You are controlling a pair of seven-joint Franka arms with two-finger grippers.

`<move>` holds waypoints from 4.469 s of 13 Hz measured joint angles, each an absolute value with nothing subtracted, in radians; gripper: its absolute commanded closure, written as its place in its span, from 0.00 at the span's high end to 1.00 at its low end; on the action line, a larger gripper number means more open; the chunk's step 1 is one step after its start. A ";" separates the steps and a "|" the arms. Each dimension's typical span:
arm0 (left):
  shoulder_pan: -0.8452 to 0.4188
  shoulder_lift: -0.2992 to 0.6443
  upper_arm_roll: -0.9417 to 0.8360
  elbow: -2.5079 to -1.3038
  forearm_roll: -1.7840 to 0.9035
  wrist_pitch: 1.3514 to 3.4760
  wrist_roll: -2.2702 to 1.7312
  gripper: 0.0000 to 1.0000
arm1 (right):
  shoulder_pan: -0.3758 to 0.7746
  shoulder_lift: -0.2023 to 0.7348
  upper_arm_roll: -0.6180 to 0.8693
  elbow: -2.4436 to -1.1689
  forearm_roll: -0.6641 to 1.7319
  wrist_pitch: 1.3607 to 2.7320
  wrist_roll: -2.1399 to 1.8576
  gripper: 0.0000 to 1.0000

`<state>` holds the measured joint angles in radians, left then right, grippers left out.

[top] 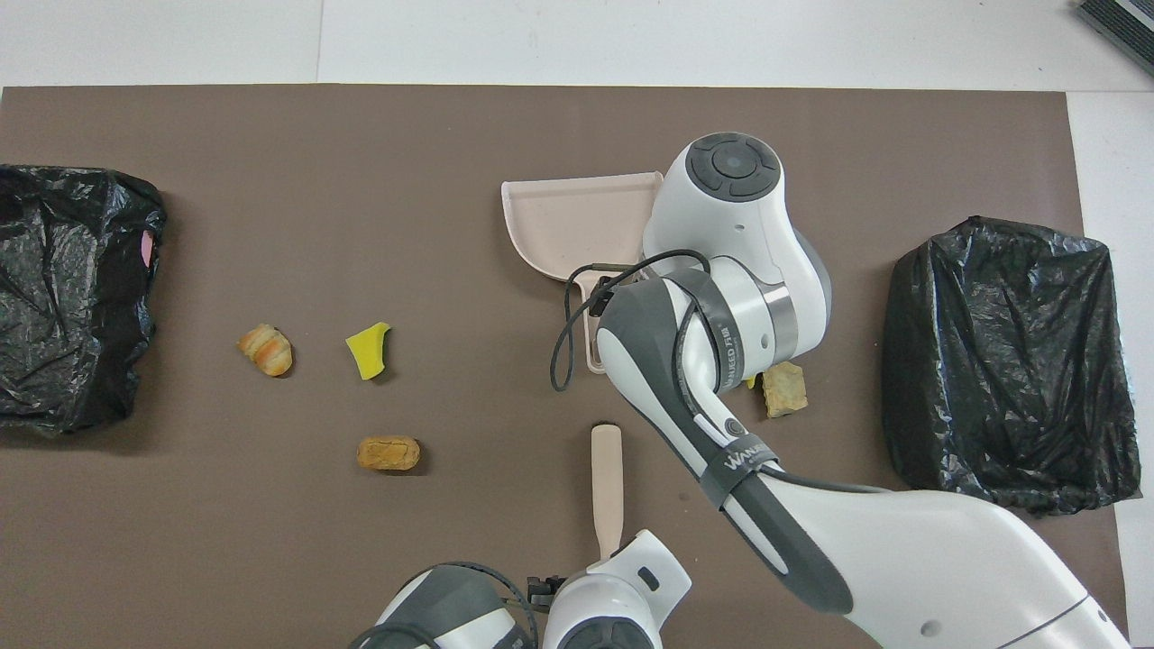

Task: Sweep and dump trash in bin

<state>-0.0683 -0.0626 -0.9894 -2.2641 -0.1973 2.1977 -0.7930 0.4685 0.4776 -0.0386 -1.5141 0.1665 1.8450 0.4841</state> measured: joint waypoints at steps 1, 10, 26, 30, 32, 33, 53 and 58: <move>-0.068 -0.036 -0.989 -2.265 -0.197 2.210 -0.793 1.00 | 0.473 0.481 -0.037 -1.513 0.171 1.849 0.484 1.00; -0.074 0.016 -1.011 -2.265 -0.197 2.226 -0.809 0.66 | 0.509 0.518 -0.001 -1.507 0.162 1.935 0.499 0.75; -0.096 0.025 -1.015 -2.266 -0.197 2.223 -0.808 0.19 | 0.437 0.506 -0.013 -1.474 0.253 1.886 0.459 0.00; -0.100 0.026 -1.013 -2.266 -0.197 2.215 -0.807 0.00 | 0.296 0.400 -0.016 -1.467 0.295 1.806 0.399 0.00; -0.099 0.025 -1.008 -2.262 -0.197 2.185 -0.807 0.00 | 0.275 0.352 -0.017 -1.467 0.265 1.740 0.263 0.00; -0.098 0.022 -1.000 -2.255 -0.197 2.158 -0.807 0.00 | 0.274 0.331 -0.017 -1.467 0.235 1.704 0.205 0.00; -0.025 -0.113 -0.157 -2.169 0.118 1.784 -0.300 0.00 | 0.331 0.027 0.000 -1.971 -0.037 1.817 -0.896 0.00; -0.016 -0.104 -0.018 -2.221 0.119 1.891 -0.236 0.00 | 0.324 0.068 -0.001 -1.985 -0.062 1.837 -0.984 0.00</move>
<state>-0.0157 -0.1037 -0.0178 -2.2207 0.1189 1.8909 -0.2360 0.3239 0.0676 -0.0014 -1.9851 -0.0617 1.8370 -0.9842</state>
